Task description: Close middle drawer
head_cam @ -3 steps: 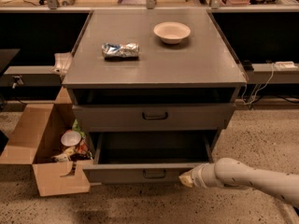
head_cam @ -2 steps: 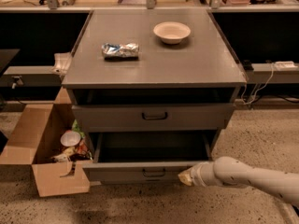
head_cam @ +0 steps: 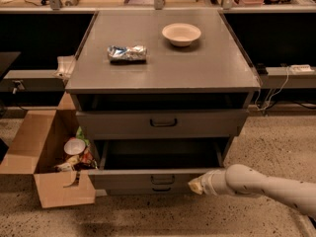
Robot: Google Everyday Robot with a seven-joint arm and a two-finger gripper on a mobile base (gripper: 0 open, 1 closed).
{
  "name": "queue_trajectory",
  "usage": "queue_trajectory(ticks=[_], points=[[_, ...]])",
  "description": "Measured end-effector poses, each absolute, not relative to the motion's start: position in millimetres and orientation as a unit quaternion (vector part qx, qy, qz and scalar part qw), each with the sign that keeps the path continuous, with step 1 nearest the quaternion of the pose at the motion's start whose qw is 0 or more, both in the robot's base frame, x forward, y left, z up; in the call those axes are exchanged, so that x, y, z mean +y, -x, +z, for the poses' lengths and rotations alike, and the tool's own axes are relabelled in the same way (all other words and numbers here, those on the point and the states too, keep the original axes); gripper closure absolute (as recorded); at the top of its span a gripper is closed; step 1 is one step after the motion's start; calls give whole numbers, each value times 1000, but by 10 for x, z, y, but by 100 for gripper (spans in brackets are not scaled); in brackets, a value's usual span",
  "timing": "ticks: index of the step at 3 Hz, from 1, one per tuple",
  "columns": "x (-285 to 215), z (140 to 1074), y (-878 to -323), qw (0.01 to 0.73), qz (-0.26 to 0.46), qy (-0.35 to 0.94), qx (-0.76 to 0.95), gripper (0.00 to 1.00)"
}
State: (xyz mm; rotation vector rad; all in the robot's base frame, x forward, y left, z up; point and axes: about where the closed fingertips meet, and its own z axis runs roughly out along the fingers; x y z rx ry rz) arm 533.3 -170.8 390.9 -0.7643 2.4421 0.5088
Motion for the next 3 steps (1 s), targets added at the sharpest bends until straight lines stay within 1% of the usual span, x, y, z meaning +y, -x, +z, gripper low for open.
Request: queue_trajectory(ticks=[3], points=[[-1659,3955,-5592,273,192,286,898,100]])
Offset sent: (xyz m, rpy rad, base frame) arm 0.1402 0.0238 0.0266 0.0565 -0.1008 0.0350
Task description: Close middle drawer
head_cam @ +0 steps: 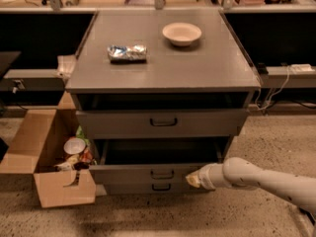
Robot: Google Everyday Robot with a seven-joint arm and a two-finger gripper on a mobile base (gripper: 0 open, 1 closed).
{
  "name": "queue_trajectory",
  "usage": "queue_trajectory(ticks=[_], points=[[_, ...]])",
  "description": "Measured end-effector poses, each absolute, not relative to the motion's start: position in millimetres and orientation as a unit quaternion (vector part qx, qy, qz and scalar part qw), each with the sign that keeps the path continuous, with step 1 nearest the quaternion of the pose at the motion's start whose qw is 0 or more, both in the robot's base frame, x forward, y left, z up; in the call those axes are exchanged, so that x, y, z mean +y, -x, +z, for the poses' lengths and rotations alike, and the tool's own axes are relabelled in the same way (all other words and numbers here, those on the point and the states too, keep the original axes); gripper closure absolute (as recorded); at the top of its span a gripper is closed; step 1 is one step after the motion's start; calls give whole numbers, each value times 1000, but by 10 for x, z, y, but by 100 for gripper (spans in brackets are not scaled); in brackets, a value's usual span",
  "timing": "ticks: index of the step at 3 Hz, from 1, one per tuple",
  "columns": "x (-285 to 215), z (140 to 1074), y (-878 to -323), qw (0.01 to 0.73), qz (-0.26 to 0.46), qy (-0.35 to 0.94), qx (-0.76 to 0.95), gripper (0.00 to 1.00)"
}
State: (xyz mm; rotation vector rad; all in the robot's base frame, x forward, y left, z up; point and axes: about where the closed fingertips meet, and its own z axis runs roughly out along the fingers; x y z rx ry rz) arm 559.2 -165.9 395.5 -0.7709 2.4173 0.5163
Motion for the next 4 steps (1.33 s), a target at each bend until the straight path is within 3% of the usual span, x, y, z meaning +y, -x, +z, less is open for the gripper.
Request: queue_trajectory(ticks=[4], points=[[-1696,4013,-5943,285,188,300,891,100]])
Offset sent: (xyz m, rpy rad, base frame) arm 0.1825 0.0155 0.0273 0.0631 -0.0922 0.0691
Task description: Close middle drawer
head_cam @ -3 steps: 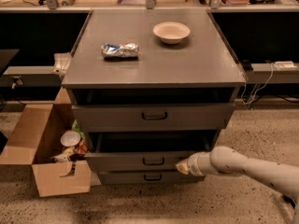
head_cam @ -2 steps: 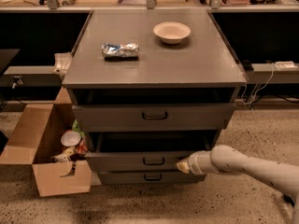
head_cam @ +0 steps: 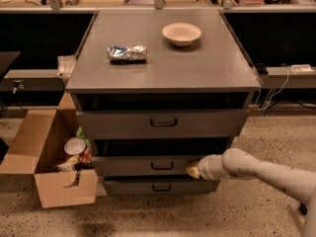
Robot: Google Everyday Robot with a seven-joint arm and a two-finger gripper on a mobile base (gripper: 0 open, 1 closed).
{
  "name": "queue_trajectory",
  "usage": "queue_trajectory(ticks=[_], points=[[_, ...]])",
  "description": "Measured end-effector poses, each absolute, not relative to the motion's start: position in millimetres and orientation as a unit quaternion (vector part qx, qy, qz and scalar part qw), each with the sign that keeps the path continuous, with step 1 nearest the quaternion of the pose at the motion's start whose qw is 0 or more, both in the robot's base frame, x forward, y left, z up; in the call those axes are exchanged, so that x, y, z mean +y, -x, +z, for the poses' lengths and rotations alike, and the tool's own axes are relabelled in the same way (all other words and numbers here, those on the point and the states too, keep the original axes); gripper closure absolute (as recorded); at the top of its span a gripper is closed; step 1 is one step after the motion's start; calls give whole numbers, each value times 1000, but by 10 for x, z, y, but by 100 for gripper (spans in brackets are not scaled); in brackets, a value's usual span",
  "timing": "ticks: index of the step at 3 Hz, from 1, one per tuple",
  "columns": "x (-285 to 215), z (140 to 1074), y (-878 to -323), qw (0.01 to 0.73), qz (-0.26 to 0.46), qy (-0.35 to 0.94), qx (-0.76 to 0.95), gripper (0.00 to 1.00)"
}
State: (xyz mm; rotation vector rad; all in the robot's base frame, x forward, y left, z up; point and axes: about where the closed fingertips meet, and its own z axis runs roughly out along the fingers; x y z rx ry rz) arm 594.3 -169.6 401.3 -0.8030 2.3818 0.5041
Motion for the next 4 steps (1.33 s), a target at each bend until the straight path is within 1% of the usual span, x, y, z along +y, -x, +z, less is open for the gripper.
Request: queue_trajectory(ticks=[1,4], points=[[-1736,4035,-6091,289,189,306,887,100],[-1884,4166,-6182,288,203,331,875,100]])
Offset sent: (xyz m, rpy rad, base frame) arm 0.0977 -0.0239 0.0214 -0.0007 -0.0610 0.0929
